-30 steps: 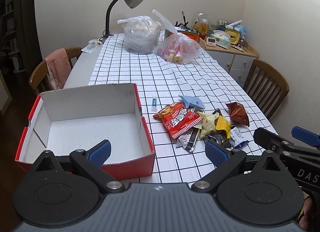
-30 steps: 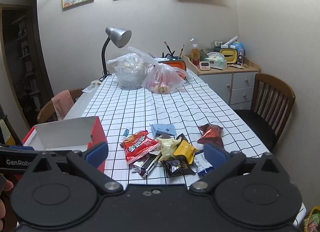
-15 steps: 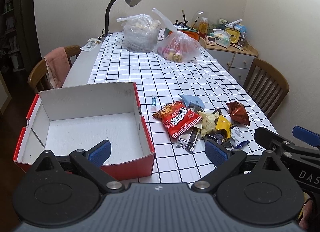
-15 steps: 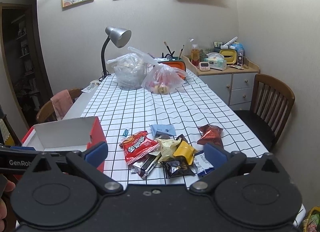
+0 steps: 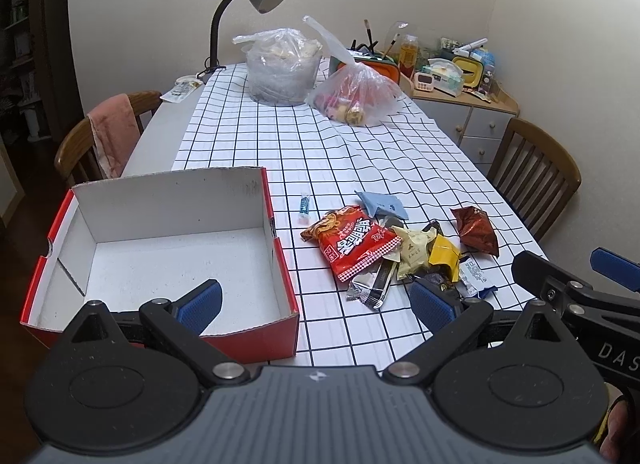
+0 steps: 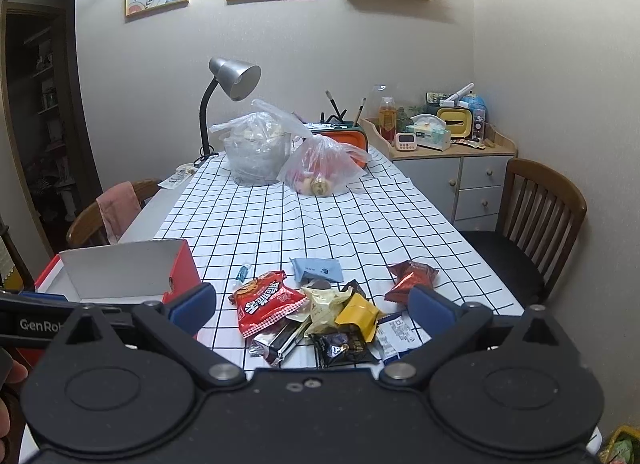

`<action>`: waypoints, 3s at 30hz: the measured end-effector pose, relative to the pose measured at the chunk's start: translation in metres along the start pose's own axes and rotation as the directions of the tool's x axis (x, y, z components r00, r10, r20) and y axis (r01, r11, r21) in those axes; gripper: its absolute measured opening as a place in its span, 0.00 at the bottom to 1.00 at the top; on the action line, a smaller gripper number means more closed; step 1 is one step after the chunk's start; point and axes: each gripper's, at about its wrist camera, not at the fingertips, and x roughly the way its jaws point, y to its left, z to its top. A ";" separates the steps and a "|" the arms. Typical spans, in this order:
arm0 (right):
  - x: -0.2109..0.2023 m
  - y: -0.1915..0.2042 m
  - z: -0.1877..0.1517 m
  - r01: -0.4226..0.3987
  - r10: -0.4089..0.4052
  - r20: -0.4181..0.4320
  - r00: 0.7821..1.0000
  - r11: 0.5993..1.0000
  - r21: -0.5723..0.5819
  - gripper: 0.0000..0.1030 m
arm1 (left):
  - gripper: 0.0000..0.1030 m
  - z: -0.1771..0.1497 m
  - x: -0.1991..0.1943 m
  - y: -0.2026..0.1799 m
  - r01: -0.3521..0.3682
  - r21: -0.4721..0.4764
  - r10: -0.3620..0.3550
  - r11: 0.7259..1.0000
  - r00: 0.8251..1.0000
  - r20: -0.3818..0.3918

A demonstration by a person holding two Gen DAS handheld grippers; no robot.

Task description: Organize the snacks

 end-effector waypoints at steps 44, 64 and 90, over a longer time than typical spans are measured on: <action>0.124 -0.131 0.048 -0.185 0.168 -0.174 0.970 0.979 -0.089 0.97 | 0.97 0.056 0.098 -0.073 -0.107 -0.047 0.101 0.993 0.989 -0.105; 0.260 -0.174 0.059 -0.086 0.115 -0.498 0.859 0.993 0.082 0.89 | 0.91 0.152 0.251 -0.026 -0.119 -0.070 0.090 0.990 0.941 -0.325; 0.302 -0.170 0.031 -0.062 0.100 -0.580 0.808 0.994 0.085 0.50 | 0.27 0.133 0.351 0.017 -0.153 -0.117 0.082 0.981 0.883 -0.463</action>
